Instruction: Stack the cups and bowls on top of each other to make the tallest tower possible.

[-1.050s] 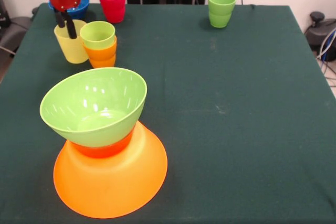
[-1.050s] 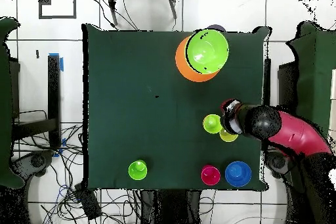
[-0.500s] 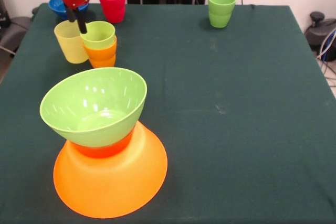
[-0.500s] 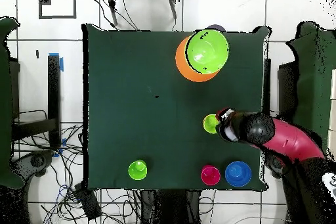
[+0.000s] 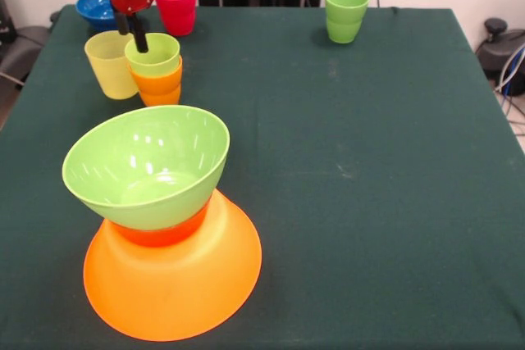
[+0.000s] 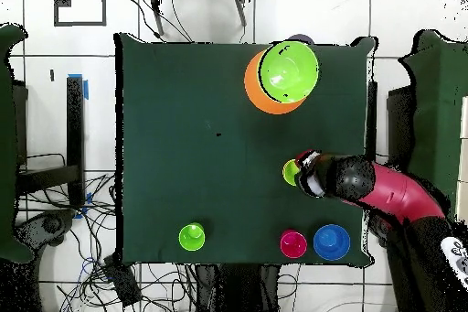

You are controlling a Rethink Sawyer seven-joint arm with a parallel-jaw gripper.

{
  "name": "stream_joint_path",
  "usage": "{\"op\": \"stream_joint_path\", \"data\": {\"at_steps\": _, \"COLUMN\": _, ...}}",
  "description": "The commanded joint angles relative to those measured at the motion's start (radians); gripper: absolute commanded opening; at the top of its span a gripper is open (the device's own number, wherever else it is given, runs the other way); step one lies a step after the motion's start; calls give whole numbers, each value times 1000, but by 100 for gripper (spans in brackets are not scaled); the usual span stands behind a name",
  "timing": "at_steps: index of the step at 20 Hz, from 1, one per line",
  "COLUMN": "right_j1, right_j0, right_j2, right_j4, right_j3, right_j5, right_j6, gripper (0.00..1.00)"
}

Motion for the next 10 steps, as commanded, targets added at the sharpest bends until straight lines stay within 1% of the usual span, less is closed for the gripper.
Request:
{"op": "stream_joint_path", "data": {"at_steps": 1, "right_j1": 40, "right_j0": 58, "right_j2": -1, "right_j4": 24, "right_j3": 21, "right_j5": -81, "right_j6": 96, "gripper": 100}}
{"op": "stream_joint_path", "data": {"at_steps": 10, "right_j1": 84, "right_j0": 91, "right_j2": -18, "right_j4": 36, "right_j3": 13, "right_j5": -144, "right_j6": 122, "gripper": 100}}
